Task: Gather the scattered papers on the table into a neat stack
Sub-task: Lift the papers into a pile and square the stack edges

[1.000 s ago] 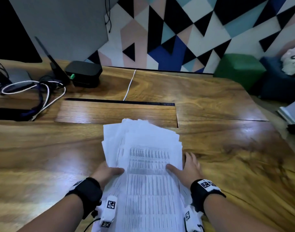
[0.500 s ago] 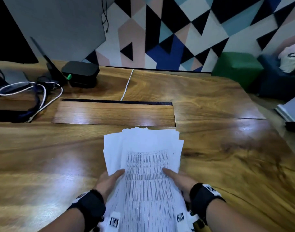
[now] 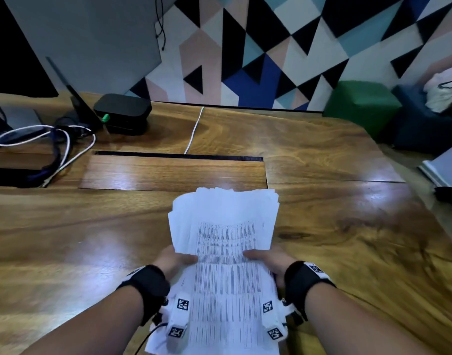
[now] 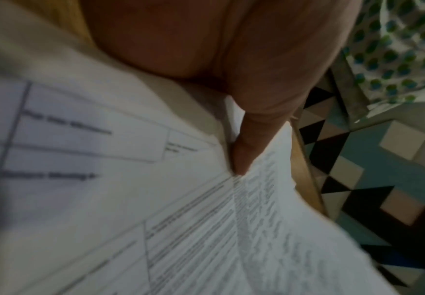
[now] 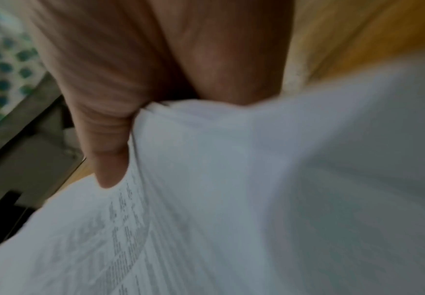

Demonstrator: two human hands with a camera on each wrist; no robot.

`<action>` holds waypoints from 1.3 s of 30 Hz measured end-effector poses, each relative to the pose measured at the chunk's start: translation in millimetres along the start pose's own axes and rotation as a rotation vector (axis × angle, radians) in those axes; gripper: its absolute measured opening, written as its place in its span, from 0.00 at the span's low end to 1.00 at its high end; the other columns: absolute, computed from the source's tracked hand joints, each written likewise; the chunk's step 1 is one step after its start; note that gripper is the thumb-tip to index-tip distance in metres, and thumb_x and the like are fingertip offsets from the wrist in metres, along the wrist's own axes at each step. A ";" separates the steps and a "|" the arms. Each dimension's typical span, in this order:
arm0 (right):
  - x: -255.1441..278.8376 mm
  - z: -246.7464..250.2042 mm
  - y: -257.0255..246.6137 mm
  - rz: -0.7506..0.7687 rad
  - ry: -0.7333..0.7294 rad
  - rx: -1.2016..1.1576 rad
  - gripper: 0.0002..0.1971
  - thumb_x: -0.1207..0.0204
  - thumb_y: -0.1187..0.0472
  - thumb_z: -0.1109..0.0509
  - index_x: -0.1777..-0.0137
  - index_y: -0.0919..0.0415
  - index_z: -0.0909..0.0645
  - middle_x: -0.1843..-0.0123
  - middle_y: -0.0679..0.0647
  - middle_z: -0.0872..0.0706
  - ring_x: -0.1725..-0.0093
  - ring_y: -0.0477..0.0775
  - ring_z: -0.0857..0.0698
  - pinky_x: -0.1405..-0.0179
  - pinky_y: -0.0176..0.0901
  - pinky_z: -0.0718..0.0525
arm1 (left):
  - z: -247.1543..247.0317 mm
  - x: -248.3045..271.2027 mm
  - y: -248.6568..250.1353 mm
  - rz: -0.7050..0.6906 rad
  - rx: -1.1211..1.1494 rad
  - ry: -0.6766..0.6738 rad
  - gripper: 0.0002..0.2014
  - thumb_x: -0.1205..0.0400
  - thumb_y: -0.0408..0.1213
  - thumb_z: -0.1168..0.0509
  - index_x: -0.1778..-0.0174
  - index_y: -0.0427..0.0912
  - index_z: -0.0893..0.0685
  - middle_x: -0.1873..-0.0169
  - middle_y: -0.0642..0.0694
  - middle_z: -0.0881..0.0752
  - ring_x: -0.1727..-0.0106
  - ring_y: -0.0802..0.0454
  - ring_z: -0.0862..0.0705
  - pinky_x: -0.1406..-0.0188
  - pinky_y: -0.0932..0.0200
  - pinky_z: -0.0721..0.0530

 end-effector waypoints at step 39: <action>102.6 -0.1 -81.1 0.887 0.263 0.026 0.17 0.28 0.83 0.29 0.43 0.67 0.15 0.61 0.31 0.09 0.54 0.24 0.13 0.51 0.17 0.21 | -15.4 64.1 99.5 -0.750 0.088 0.351 0.13 0.33 0.31 0.29 0.57 0.26 0.13 0.76 0.61 0.12 0.71 0.71 0.15 0.63 0.68 0.16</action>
Point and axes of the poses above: each hand's wrist, its own x-axis away from the middle knuckle, its own z-axis out of the back of the hand, y = z × x, the point moved 4 cm from there along -x, towards the middle knuckle
